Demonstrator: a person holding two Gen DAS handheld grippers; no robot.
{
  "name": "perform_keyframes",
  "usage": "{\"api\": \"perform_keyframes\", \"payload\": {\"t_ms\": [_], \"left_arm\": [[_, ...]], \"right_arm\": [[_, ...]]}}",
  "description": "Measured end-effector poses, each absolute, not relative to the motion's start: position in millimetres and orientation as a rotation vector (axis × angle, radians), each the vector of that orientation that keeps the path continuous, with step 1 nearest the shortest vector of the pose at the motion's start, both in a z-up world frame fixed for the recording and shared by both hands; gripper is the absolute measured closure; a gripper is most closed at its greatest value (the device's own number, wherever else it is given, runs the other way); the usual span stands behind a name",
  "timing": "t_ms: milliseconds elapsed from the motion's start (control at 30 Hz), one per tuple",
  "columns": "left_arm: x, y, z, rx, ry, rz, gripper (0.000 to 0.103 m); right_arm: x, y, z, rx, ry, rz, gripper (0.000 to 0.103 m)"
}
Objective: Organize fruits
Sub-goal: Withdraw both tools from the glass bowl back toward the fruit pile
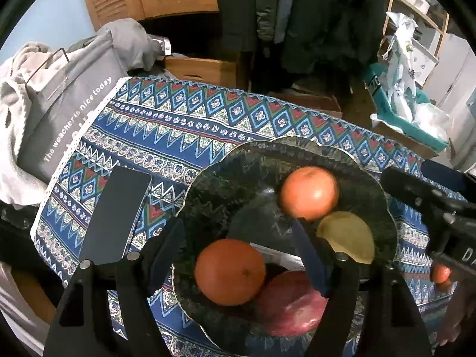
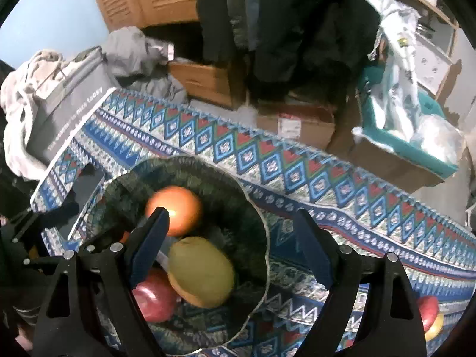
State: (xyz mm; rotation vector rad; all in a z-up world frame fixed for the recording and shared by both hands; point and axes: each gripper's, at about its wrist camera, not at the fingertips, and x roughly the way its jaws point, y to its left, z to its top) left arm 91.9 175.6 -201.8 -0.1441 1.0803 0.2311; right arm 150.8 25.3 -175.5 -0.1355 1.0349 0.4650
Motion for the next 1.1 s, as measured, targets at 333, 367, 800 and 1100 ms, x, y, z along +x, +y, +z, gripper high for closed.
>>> {"api": "perform_keyframes", "payload": {"t_ms": [333, 367, 800, 1100], "left_arm": [[82.6, 167.8, -179.2, -0.143, 1.048, 0.209, 0.026], [81.3, 166.7, -176.1, -0.142, 1.042, 0.206, 0.026], [72.2, 142.9, -155.8, -0.123, 1.016, 0.147, 0.023], [67.9, 107.3, -140.8, -0.082, 0.997, 0.072, 0.023]], "right_arm": [[142.9, 8.5, -152.5, -0.154, 0.990, 0.406, 0.017], [141.5, 6.3, -149.7, -0.162, 0.982, 0.396, 0.017], [122.2, -20.8, -116.9, -0.219, 0.901, 0.314, 0.017], [105.2, -47.0, -98.0, -0.227, 0.870, 0.274, 0.017]]}}
